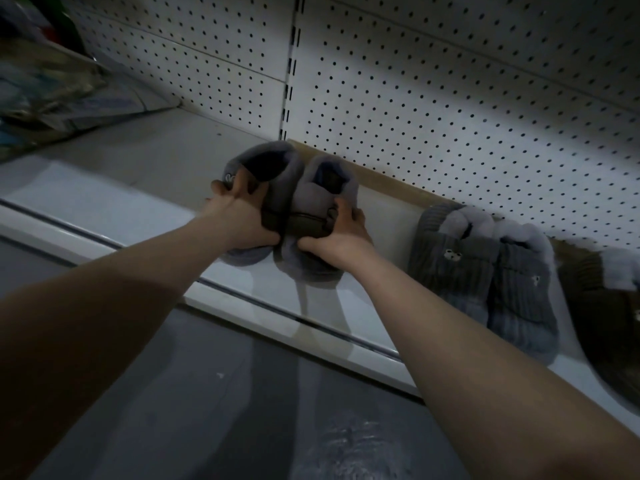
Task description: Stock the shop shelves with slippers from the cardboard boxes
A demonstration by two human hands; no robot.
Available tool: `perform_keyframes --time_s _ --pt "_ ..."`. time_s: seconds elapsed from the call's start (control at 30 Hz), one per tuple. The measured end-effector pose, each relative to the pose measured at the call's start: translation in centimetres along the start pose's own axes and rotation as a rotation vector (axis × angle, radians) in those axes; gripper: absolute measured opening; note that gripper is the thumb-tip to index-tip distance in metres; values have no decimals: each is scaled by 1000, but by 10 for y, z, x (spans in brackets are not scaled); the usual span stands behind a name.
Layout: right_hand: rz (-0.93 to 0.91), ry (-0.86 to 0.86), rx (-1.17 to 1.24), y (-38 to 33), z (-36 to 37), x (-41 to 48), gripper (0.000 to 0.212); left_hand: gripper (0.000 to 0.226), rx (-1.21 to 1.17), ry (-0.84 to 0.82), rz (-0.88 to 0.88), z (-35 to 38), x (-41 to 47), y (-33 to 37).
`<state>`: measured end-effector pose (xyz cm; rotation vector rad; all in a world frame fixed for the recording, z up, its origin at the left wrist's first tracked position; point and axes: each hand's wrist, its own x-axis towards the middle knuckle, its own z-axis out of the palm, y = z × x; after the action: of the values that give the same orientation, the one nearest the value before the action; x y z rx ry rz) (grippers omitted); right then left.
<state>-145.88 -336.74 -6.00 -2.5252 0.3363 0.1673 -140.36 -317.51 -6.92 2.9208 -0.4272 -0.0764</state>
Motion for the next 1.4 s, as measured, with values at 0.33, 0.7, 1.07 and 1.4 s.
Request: perform_keyframes --time_s 0.33,0.7,1.07,1.4 --pt "86 31 -73 10 -3 -23 98 119 30 -87 45 -10 -17 22" --pt "59 33 -64 39 -14 -43 110 153 118 -335 209 -22 -23 34" --pt "40 22 -73 24 -10 -29 117 142 44 -276 191 -31 -8 28" --pt "63 36 -80 25 -9 -30 115 140 32 -248 200 -27 -16 31"
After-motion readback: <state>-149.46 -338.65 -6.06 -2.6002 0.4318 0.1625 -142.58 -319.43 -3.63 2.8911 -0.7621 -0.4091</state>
